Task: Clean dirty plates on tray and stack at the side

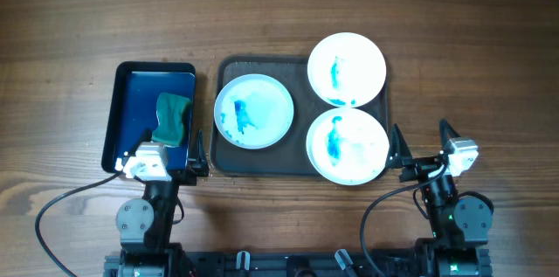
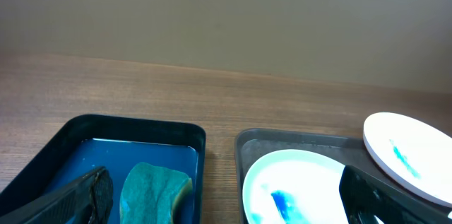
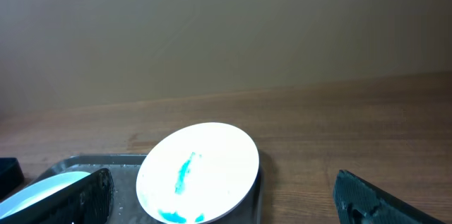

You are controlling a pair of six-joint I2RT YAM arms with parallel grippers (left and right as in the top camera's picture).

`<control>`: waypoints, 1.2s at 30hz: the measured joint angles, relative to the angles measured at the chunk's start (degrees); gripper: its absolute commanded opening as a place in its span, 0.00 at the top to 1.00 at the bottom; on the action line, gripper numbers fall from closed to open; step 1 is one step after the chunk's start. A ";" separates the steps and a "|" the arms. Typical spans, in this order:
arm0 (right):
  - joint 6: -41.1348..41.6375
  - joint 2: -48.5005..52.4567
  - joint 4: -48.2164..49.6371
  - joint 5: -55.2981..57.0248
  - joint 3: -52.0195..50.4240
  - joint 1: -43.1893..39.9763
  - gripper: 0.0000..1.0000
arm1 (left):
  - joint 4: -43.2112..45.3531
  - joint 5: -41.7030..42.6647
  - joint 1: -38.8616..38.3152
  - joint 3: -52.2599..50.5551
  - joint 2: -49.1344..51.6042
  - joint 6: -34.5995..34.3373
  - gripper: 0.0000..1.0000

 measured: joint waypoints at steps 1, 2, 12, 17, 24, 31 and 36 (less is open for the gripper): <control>0.00 0.00 0.00 0.00 0.00 0.00 0.00 | 0.00 0.00 0.00 0.00 0.00 0.00 0.00; 0.00 0.00 0.00 0.00 0.00 0.00 0.00 | 0.00 0.00 0.00 0.00 0.00 0.00 0.00; 0.00 0.00 0.00 0.00 0.00 0.00 0.00 | 0.00 0.00 0.00 0.00 0.00 0.00 0.00; 0.00 0.00 0.00 0.00 0.00 0.00 0.00 | 0.00 0.00 0.00 0.00 0.00 0.00 0.00; 0.00 0.00 0.00 0.00 0.00 0.00 0.00 | 0.00 0.00 0.00 0.00 0.00 0.00 0.00; 0.00 0.00 0.00 0.00 0.00 0.00 0.00 | 0.00 0.00 0.00 0.00 0.00 0.00 0.00; 0.00 0.00 0.00 0.00 0.00 0.00 0.00 | 0.00 0.00 0.00 0.00 0.00 0.00 0.00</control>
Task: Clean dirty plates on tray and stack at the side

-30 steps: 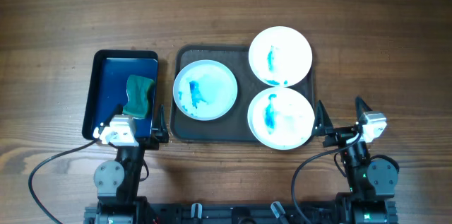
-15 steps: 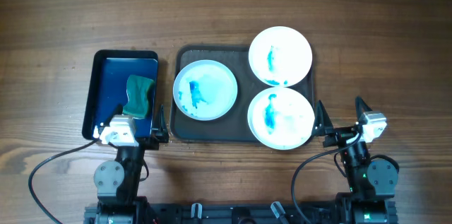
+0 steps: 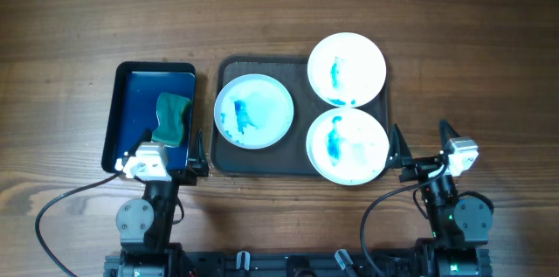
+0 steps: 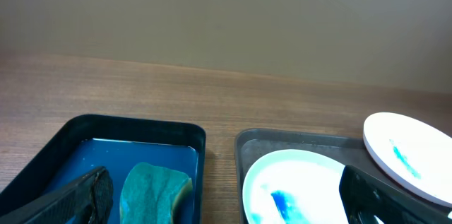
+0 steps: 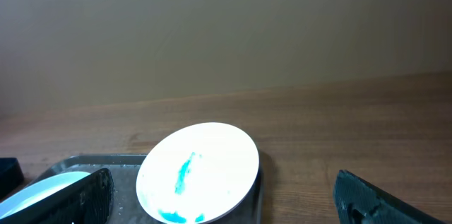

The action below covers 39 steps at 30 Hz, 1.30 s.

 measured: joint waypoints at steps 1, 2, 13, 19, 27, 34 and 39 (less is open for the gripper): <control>0.00 0.00 0.00 0.00 0.00 0.00 0.00 | 0.00 0.00 0.00 0.00 0.00 0.00 0.00; 0.00 0.00 0.00 0.00 0.00 0.00 0.00 | 0.00 0.00 0.00 0.00 0.00 0.00 0.00; 0.00 0.00 0.00 0.00 0.00 0.00 0.00 | 0.00 0.00 0.00 0.00 0.00 0.00 0.00; 0.02 0.00 0.00 0.57 0.00 0.00 0.00 | 0.26 -0.02 0.00 0.00 0.00 0.00 0.00; 1.77 0.07 -0.02 0.13 0.22 0.00 0.00 | 2.45 -0.07 0.00 -0.02 0.33 0.00 0.00; 3.08 10.88 -8.00 -6.27 16.92 0.00 0.00 | -7.10 1.11 0.00 15.06 10.01 -0.02 0.00; 3.30 29.16 -24.76 -7.78 39.19 0.00 0.00 | -22.86 4.13 0.00 38.42 29.66 0.20 0.00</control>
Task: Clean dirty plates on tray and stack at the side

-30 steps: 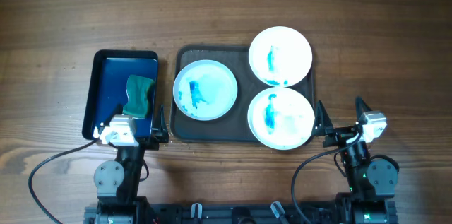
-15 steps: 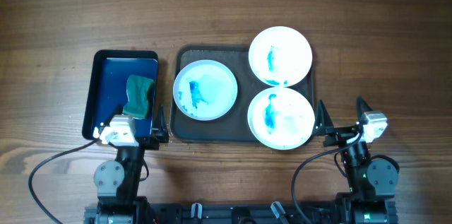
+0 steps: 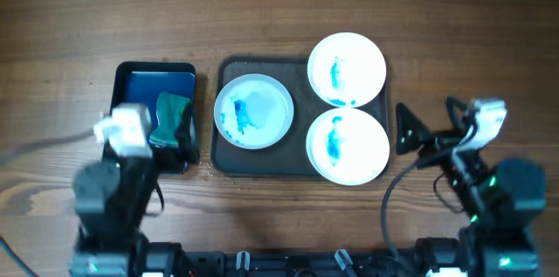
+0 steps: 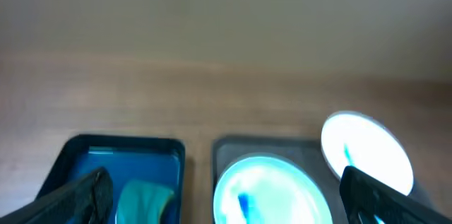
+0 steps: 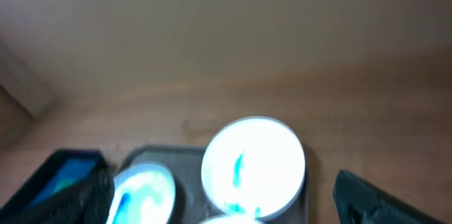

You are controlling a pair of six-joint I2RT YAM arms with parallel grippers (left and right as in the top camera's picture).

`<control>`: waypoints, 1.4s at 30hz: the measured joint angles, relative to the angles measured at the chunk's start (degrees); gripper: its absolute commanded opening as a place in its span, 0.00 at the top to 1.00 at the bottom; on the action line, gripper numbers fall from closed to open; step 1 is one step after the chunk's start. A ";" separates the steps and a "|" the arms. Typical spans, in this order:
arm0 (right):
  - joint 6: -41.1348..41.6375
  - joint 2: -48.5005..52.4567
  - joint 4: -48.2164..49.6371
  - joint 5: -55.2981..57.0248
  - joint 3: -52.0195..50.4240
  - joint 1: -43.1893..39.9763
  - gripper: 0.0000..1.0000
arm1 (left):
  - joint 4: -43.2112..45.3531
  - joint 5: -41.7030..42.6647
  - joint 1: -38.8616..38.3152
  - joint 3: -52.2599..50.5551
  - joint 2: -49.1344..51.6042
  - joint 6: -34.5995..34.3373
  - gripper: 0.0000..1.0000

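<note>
Three white plates smeared with blue sit on the dark tray (image 3: 223,159): one at the left (image 3: 253,111), one at the far right (image 3: 347,69), one at the near right (image 3: 348,146). A green sponge (image 3: 173,118) lies in the blue tub (image 3: 131,80). My left gripper (image 3: 150,141) hangs open over the tub's near end, the sponge (image 4: 145,199) and left plate (image 4: 268,192) between its fingers in the left wrist view. My right gripper (image 3: 430,133) is open just right of the tray, empty, facing the far plate (image 5: 254,164).
The tub stands just left of the tray with a narrow strip of wood between them. Brown wooden table (image 3: 279,6) stretches beyond the tray and to its right (image 3: 489,58). Cables trail from both arms at the near edge.
Both arms have lifted off their rest and come forward: the left gripper now hangs over the tub's near end, the right beside the tray. Both wrist views look down from higher. Plates and sponge lie unmoved.
At both earlier moments the arms sat still at the near edge with grippers open, plates on the tray and sponge in the tub. Now both arms are raised and further forward, grippers still open and empty.
</note>
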 measured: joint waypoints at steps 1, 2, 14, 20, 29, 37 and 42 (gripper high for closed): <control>-0.04 2.16 -2.03 -0.09 2.38 0.00 0.00 | -1.25 0.20 0.00 2.14 2.40 0.09 0.00; -0.28 5.66 -7.37 -0.17 6.67 0.00 0.00 | -7.74 0.44 0.00 7.56 7.56 0.17 0.00; 0.42 35.71 -29.83 -10.08 28.00 0.09 0.01 | -30.95 8.48 0.00 34.07 40.06 0.22 0.00; 3.23 46.42 -26.38 -11.17 29.66 7.96 0.19 | -30.67 8.57 0.00 34.07 40.09 -1.27 0.00; 14.21 65.07 -17.68 -2.45 34.49 22.51 0.44 | -34.84 -4.57 1.46 34.32 47.58 -11.39 0.06; 19.10 78.07 -9.53 -0.35 34.53 26.36 0.54 | -29.42 -10.75 3.28 34.34 55.60 -12.35 0.12; 19.02 82.86 -6.14 0.17 34.53 28.15 0.66 | -29.20 -10.95 3.28 34.34 57.31 -12.35 0.11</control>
